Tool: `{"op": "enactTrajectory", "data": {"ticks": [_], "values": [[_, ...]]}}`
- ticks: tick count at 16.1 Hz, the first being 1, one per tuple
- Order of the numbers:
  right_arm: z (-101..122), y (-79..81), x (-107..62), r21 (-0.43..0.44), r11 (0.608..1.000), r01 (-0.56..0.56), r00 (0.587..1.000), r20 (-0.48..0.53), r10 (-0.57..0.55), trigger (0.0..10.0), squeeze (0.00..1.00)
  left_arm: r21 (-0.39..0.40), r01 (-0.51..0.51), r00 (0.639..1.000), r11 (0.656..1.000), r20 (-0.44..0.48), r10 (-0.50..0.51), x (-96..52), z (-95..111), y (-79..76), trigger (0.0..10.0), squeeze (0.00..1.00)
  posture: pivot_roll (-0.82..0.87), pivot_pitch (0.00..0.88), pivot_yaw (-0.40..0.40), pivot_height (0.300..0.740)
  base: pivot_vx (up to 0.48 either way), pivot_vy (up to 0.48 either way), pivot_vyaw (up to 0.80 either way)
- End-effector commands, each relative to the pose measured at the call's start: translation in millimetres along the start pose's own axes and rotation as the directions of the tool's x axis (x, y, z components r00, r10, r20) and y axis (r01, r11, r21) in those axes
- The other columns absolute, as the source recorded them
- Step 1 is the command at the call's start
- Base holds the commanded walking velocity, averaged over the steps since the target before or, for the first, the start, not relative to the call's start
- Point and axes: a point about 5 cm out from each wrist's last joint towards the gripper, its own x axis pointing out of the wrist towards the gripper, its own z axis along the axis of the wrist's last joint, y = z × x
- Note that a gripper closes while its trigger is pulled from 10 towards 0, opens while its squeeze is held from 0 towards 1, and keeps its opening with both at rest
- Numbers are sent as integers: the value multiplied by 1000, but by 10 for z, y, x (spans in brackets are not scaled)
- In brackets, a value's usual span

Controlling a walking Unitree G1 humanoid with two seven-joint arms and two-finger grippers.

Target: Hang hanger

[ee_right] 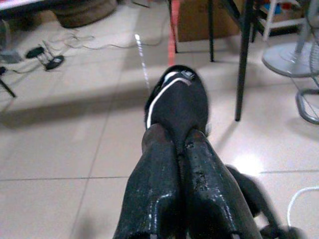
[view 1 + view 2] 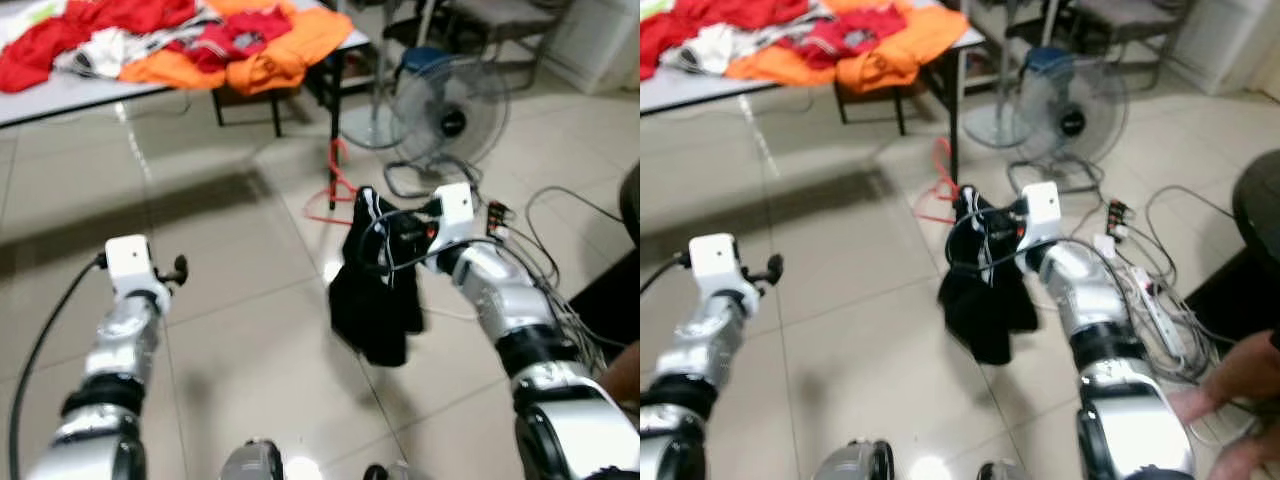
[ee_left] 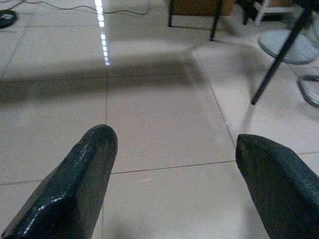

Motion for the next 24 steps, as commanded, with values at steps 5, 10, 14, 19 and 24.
{"op": "enactTrajectory", "data": {"ticks": [5, 10, 14, 19, 24], "values": [[-376, 242, 54, -108, 994, -5, 999, -46, 0, 0, 0, -98, -110, 985, 989, 120, 121, -395, -219, -59, 10000, 0, 118, 107, -49, 740, 0, 0, 612], [-525, 413, 105, -102, 994, -36, 997, -78, 28, 0, 0, -3, -170, 983, 985, 65, 170, -578, -469, 39, 10000, 0, 172, 118, -101, 740, 0, 0, 551], [-978, 359, -106, -60, 996, 62, 986, -153, -71, 0, 0, 94, -131, 990, 987, -33, 134, -840, -782, 37, 10000, 0, 188, 92, -75, 740, 0, 0, 531], [-1056, 362, -118, -63, 995, 82, 979, -182, -92, 0, 0, 8, -164, 983, 986, -87, 164, -881, -870, -166, 10000, 0, 187, 73, -55, 740, 0, -288, 525], [-1091, 325, -126, -82, 991, 102, 967, -227, -118, 0, 0, 25, -223, 971, 975, -86, 224, -780, -830, -172, 10000, 0, 220, 95, -92, 740, 0, 0, 527]]}}
